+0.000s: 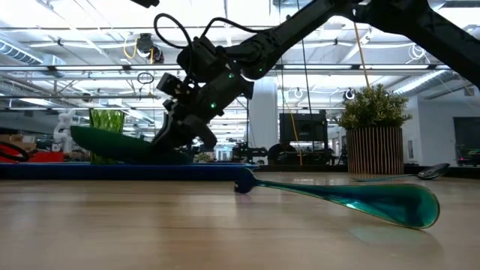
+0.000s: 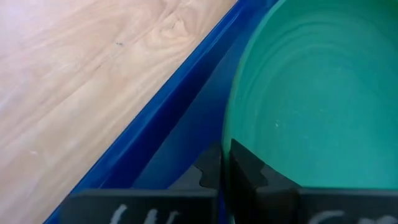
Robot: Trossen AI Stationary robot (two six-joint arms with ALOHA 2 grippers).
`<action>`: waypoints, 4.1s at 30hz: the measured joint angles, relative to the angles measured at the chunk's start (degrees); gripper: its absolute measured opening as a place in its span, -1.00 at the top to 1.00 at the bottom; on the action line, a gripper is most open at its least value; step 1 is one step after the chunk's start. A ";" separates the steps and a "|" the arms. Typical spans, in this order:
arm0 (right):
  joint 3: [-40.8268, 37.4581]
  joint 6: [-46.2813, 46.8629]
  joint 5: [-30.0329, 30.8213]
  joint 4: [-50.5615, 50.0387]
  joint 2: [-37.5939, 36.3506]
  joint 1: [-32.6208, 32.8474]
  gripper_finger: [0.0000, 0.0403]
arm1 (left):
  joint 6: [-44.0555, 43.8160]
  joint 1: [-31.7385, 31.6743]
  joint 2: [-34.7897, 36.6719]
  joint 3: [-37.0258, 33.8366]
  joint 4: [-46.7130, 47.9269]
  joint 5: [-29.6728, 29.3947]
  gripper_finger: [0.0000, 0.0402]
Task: Pick and place plate/cup/fork/spoon on tray
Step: Put the green plate on the blue serving tray to the bottom right of the green glass, then put the blue fork on the blue serving tray to the right of the green plate
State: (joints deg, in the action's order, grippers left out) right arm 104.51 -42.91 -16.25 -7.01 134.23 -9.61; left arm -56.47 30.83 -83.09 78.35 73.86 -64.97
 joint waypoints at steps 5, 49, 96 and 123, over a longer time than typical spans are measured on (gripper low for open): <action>0.00 0.03 0.06 0.90 0.57 0.02 0.96 | 0.02 0.02 0.00 0.00 -0.04 0.34 0.28; -7.19 32.82 15.40 -22.47 -23.25 13.31 0.57 | 11.27 1.99 -0.04 0.02 -14.66 3.06 0.28; -52.96 72.27 54.72 35.87 -23.24 42.65 0.57 | 27.05 3.80 -4.82 0.02 -45.88 11.78 0.28; -40.84 86.83 58.22 9.98 -19.68 42.71 0.57 | 27.96 3.80 -4.81 0.02 -45.87 12.00 0.28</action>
State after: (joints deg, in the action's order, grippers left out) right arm 63.67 43.92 41.98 2.97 114.55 33.10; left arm -28.51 34.63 -87.90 78.37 27.99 -52.97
